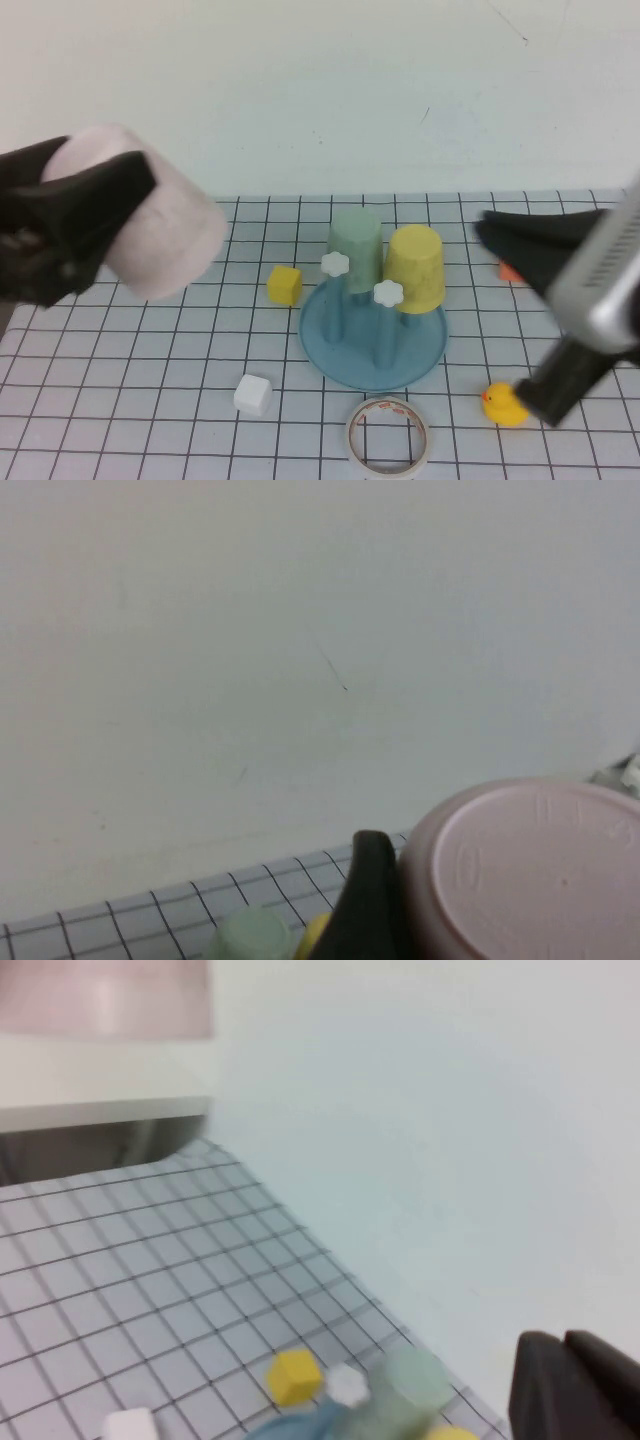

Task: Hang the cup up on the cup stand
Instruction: Place the cup on the cup holder

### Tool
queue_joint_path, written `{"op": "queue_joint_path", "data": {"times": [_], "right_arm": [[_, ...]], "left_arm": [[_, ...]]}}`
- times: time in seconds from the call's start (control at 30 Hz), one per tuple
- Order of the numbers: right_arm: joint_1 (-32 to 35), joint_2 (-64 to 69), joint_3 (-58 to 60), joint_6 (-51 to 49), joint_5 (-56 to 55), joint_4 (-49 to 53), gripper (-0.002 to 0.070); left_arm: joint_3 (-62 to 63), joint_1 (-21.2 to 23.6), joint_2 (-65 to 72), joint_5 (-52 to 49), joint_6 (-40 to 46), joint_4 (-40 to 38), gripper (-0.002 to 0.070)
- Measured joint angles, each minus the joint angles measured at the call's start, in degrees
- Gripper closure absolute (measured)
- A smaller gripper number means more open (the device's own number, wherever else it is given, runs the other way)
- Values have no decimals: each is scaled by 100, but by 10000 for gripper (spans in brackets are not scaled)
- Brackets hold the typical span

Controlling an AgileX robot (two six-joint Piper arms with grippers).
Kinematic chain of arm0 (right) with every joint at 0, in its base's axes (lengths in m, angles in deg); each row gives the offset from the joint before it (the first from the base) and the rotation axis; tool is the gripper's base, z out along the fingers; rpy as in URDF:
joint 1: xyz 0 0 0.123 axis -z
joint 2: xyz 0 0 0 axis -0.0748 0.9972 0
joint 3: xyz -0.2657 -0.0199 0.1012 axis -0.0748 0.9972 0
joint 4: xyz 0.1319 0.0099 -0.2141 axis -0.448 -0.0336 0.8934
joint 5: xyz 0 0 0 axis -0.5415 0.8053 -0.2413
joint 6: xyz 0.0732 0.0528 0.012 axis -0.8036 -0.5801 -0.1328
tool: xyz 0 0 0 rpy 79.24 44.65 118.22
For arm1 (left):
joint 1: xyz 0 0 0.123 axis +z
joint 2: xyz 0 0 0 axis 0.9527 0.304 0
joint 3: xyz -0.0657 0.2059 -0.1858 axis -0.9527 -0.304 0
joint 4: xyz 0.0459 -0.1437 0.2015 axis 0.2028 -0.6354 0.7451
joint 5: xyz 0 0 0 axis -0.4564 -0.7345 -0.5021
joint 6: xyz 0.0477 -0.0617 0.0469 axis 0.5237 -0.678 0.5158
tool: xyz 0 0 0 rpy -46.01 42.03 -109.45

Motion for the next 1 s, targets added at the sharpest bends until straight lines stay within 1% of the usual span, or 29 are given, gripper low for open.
{"op": "queue_joint_path", "data": {"times": [0.17,0.3,0.33,0.37,0.43,0.5,0.67,0.77,1.0], "right_arm": [[0,-654,474,-219,-310,-20,678],[0,-1111,917,-227,-334,-31,678],[0,-1219,1028,-233,-334,-31,678],[0,-1397,1204,-241,-344,-53,678],[0,-1571,1353,-247,-369,-54,678],[0,-1700,1452,-247,-469,-54,678],[0,-1888,1507,-247,-802,-66,678],[0,-1909,1507,-247,-1072,-66,678],[0,-1909,1507,-255,-1819,-75,678]], "left_arm": [[453,-10,887,-653,411,46,119],[769,-158,1561,-774,509,67,120],[866,-255,1718,-774,575,67,120],[1004,-536,1996,-691,805,67,120],[1151,-871,2273,-581,1176,67,120],[1307,-1303,2606,-315,1821,67,120],[1640,-1946,3285,365,3005,67,120],[1837,-2073,3705,555,3425,56,120],[2380,-2073,4618,740,3536,23,120]]}}
